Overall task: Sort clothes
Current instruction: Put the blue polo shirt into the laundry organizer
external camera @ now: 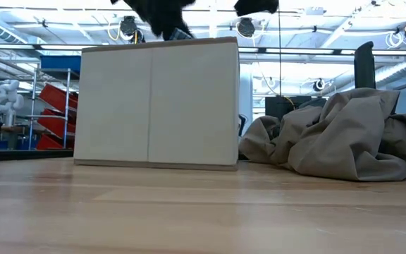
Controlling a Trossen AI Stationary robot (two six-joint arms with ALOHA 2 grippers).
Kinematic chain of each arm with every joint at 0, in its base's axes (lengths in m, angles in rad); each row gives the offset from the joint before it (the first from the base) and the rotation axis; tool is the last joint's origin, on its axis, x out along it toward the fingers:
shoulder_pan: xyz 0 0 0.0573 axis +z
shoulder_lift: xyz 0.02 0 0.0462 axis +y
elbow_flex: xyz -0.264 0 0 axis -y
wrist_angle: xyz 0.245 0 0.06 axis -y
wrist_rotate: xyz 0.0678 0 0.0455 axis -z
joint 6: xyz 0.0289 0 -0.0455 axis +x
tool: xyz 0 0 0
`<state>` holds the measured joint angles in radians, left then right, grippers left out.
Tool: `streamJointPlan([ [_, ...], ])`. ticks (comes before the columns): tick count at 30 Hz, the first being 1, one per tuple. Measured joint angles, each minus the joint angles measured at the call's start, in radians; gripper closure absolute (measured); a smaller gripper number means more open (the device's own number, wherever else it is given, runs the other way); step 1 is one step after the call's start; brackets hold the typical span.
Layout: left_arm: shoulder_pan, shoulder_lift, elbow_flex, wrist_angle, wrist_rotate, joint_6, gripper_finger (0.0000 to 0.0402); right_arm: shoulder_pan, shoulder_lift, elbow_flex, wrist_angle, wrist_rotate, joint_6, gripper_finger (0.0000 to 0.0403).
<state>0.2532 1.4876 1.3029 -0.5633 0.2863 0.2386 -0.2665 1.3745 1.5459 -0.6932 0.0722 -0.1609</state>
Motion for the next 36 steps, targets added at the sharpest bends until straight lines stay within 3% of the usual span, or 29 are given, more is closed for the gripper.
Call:
streamJointPlan([
  [6, 0.016, 0.118, 0.007, -0.036, -0.407, -0.06, 0.0251, 0.0, -0.046, 0.0, -0.083, 0.0, 0.011, 0.025],
  [9, 0.035, 0.163, 0.009, -0.056, -0.502, -0.102, 0.0251, 0.0, -0.051, 0.0, -0.115, 0.0, 0.017, 0.025],
  [19, 0.107, 0.179, 0.009, -0.215, -0.528, -0.313, 0.0251, 0.0, -0.051, 0.0, -0.189, 0.0, 0.026, 0.025],
  [25, 0.122, 0.139, 0.036, -0.294, -0.382, -0.302, 0.0251, 0.0, -0.051, 0.0, -0.189, 0.0, 0.024, 0.025],
  [36, 0.154, 0.034, 0.042, -0.574, -0.459, -0.45, 0.0251, 0.0, -0.051, 0.0, -0.189, 0.001, 0.019, 0.025],
])
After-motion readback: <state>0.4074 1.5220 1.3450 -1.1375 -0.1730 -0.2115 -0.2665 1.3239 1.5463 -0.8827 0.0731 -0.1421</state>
